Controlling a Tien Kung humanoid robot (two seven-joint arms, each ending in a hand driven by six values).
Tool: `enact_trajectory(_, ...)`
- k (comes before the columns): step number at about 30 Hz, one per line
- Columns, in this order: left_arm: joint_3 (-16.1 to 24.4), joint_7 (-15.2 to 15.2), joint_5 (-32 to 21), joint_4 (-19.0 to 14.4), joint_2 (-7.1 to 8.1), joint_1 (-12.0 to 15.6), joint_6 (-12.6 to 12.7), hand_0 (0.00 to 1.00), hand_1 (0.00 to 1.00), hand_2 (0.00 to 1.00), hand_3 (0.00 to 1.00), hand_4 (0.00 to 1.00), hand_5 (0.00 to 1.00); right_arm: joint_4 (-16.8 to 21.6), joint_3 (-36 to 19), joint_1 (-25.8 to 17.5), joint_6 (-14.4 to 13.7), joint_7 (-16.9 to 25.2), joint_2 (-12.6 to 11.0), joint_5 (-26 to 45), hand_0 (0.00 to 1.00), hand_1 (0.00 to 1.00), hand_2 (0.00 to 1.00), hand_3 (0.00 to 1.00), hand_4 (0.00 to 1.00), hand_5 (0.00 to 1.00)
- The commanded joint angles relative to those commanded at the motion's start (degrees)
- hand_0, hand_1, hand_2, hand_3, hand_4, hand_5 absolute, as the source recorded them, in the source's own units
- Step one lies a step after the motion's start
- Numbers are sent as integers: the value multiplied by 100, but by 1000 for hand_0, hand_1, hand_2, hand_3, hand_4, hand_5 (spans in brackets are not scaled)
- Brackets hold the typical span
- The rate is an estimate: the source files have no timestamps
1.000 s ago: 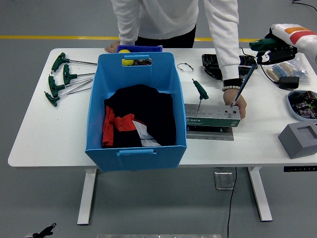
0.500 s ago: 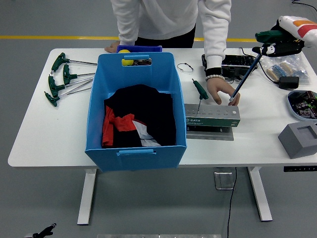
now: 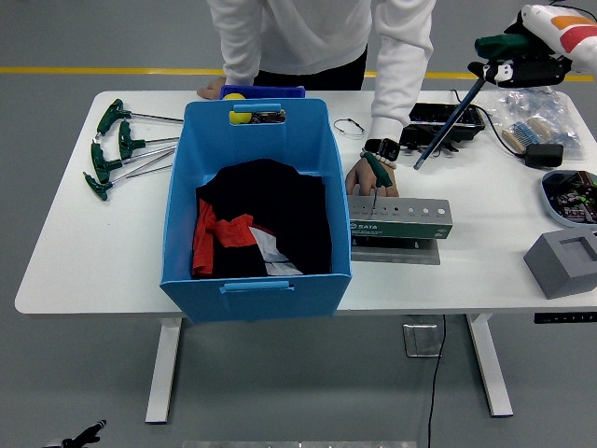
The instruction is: Lift tool from toolbox,place it in box,lift tool from toolbox,place it in box
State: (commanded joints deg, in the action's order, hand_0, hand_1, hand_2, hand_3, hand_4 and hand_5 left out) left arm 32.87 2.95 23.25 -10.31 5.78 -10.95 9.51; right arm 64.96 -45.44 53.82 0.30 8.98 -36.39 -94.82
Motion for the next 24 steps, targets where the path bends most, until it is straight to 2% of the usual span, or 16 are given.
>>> enact_trajectory(1,-13,-2,-10,0,1,-1,-2,889,911,885,654,763,566,77,-18,1,-44,14,6,-10,94,2,16,2,723,654)
enact_trajectory(2,-23,-4,-20,0,2,-1,-4,888,910,885,654,764,569,137,-30,2,-76,22,11,-22,83,2,10,2,673,630)
enact_trajectory(9,-36,-8,-28,0,-3,-3,-11,888,909,884,655,765,570,586,-55,-10,-258,28,100,-152,82,2,9,2,676,631)
enact_trajectory(18,-191,-47,-191,0,-17,-12,7,888,910,883,654,764,569,1298,253,228,-256,-118,210,-390,82,2,9,2,672,623)
enact_trajectory(24,-217,-46,-187,0,-14,-8,6,891,911,884,653,766,572,1729,530,320,-282,-185,430,-567,81,2,9,2,662,613)
